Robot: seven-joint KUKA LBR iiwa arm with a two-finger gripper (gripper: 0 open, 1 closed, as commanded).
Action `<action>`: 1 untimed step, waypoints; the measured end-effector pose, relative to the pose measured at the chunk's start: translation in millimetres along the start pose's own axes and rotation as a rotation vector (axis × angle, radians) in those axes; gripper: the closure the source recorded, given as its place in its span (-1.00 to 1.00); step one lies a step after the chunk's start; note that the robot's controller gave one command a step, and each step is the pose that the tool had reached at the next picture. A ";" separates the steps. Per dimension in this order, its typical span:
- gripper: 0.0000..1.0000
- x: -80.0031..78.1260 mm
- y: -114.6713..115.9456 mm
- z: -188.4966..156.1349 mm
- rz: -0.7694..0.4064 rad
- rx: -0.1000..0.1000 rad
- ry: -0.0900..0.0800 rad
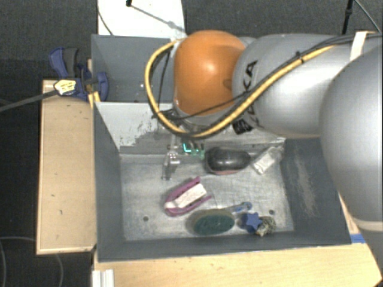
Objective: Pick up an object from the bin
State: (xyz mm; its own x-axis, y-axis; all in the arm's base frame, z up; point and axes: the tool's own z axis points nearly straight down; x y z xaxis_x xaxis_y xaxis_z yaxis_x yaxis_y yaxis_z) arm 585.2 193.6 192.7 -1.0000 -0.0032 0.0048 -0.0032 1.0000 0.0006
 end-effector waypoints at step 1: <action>-1.00 52.3 -80.1 110.1 -0.128 0.003 0.004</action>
Offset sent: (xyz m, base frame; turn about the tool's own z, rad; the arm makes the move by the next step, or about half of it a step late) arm -0.0504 -0.0776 -0.1077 -0.1316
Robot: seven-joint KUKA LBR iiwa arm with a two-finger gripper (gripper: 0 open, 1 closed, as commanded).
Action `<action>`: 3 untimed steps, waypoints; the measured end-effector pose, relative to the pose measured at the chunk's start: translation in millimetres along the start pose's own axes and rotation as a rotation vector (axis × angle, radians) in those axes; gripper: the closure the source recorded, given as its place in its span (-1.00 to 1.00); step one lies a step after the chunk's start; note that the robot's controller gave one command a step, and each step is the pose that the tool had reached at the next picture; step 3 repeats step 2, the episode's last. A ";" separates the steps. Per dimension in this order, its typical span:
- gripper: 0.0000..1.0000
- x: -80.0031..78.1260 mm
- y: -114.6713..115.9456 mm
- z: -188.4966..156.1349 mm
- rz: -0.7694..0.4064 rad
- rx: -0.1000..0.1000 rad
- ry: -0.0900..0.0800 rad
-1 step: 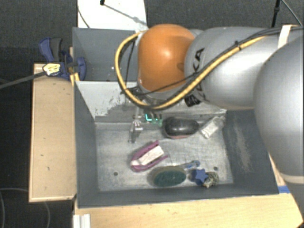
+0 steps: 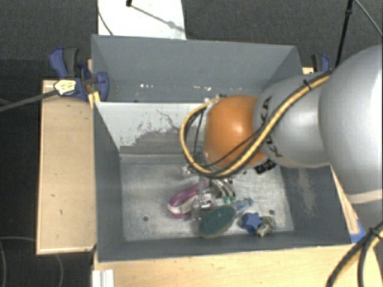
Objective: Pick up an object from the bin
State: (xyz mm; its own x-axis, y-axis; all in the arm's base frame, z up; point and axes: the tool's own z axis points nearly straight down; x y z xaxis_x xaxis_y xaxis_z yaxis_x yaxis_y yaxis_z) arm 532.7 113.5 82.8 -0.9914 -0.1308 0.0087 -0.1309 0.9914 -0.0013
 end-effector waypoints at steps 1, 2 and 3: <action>1.00 -3.0 2.6 -2.9 0.002 -0.003 -0.010; 1.00 -46.7 -40.4 -128.4 -0.163 0.002 -0.019; 1.00 -46.7 -40.4 -128.4 -0.163 0.002 -0.019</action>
Offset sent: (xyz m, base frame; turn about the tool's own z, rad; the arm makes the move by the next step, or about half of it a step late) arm 0.0000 0.0000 0.0000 0.0000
